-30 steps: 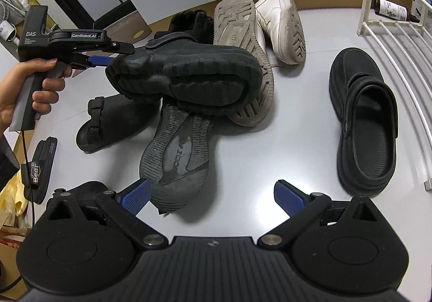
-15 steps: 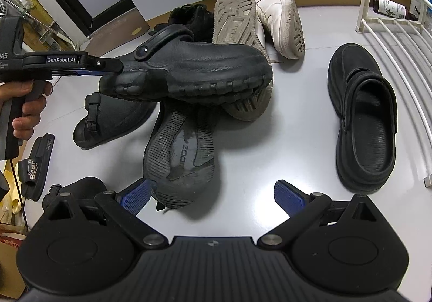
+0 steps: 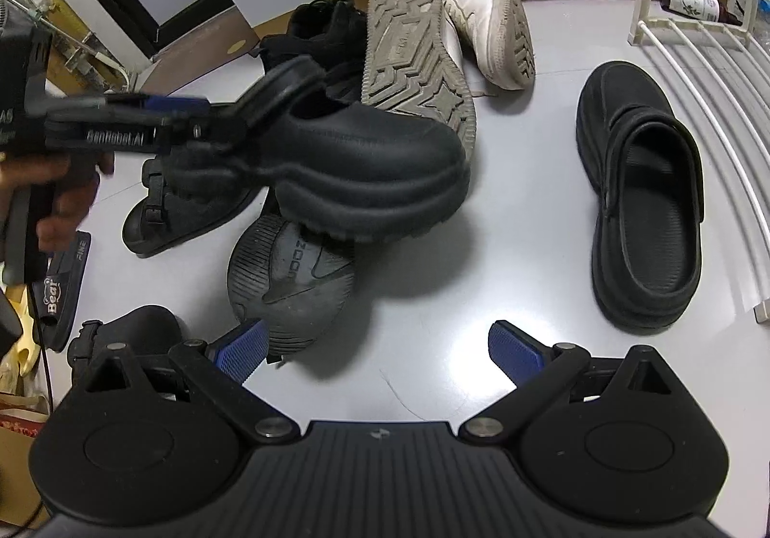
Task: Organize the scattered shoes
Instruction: 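Carry the black clog toward the shoe rack and lower it with the left tool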
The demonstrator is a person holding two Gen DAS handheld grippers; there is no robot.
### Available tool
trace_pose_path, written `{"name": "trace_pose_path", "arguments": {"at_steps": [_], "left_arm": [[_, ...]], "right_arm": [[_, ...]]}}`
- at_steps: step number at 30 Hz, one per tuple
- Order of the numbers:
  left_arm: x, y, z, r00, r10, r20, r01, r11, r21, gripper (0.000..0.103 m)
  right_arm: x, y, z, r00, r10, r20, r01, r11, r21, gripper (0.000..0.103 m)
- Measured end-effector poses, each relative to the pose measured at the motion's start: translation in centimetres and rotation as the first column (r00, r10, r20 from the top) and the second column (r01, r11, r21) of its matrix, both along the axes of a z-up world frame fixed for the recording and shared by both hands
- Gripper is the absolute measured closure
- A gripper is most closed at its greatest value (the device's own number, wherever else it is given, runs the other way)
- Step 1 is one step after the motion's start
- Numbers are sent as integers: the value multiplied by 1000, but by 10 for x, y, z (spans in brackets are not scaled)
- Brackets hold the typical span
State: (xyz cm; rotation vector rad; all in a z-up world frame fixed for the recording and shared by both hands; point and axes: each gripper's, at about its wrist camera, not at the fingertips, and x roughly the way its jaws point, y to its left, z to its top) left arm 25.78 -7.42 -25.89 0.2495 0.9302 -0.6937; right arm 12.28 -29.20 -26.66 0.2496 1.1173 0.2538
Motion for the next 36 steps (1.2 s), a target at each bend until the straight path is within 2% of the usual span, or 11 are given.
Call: {"name": "trace_pose_path", "arguments": {"at_steps": [1, 2, 3, 10, 13, 15, 21, 27, 36], "left_arm": [[-4, -3, -2, 1000, -14, -5, 14, 1000, 3, 31], [-6, -4, -3, 1000, -22, -7, 22, 1000, 3, 41], [-9, -6, -5, 999, -28, -24, 28, 1000, -4, 47], [-12, -11, -6, 996, 5, -92, -8, 1000, -27, 57], [-15, -15, -4, 993, 17, -114, -21, 999, -36, 62], [-15, -15, 0, 987, 30, -159, -42, 996, -73, 68], [-19, -28, 12, 974, 11, -224, -38, 992, -117, 89], [-33, -58, 15, 972, -4, -234, -11, 998, -62, 92], [-58, -90, 20, 953, -71, -295, 49, 996, -80, 93]], "right_arm": [[0, -1, -1, 1000, -1, -1, 1, 1000, -1, 2], [-1, -1, -1, 1000, -2, -1, 2, 1000, -2, 2], [-1, -2, -1, 1000, -3, -1, 3, 1000, -4, 2], [-17, -7, 1, 1000, -10, 13, 10, 1000, -21, 2], [-27, -20, -2, 999, -45, 9, 45, 998, -34, 2], [-31, -30, -5, 997, -74, 3, 74, 997, -35, 2], [-44, -54, -8, 989, -147, 4, 147, 989, -24, 2], [-52, -70, -5, 981, -190, 21, 190, 982, 20, 2], [-65, -87, -5, 977, -212, 34, 210, 976, 57, 2]]}}
